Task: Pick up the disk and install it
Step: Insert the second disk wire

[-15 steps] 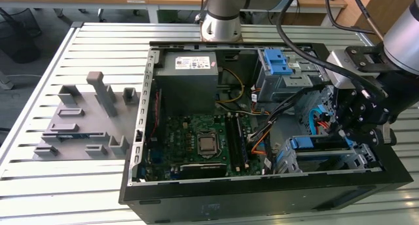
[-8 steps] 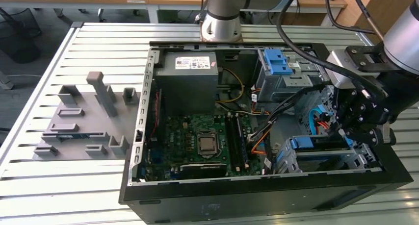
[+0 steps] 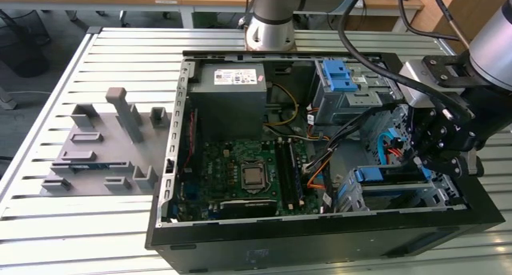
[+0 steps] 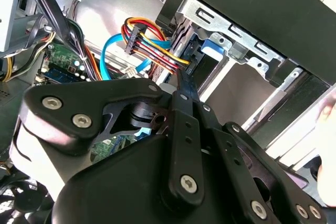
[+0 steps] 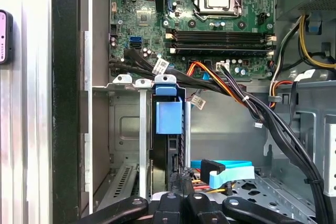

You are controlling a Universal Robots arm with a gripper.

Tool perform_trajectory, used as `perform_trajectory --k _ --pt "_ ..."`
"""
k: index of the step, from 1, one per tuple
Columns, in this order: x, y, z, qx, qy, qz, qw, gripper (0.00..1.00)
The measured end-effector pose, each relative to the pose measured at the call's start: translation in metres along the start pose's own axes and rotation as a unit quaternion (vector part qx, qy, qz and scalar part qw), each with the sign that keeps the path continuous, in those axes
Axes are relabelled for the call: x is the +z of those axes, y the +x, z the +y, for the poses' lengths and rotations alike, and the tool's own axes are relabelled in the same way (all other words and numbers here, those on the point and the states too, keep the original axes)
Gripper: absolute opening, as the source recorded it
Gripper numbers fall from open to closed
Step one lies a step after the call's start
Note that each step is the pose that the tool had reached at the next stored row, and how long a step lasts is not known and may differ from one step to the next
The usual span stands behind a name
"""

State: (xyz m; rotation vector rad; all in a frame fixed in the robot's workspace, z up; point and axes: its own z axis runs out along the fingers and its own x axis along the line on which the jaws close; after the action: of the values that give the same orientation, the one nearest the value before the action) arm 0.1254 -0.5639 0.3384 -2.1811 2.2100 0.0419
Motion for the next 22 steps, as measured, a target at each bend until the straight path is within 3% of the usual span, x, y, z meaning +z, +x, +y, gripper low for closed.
perform_trajectory --k 12,18,22 --pt "-0.0005 0.0000 0.0001 0.000 0.0000 -0.0023 1.0000 0.11" --pt "-0.0007 0.0001 0.0061 0.000 -0.0001 -0.0027 1.0000 0.11" --pt "-0.0078 -0.0003 0.0062 0.000 -0.0001 -0.0035 1.0000 0.11"
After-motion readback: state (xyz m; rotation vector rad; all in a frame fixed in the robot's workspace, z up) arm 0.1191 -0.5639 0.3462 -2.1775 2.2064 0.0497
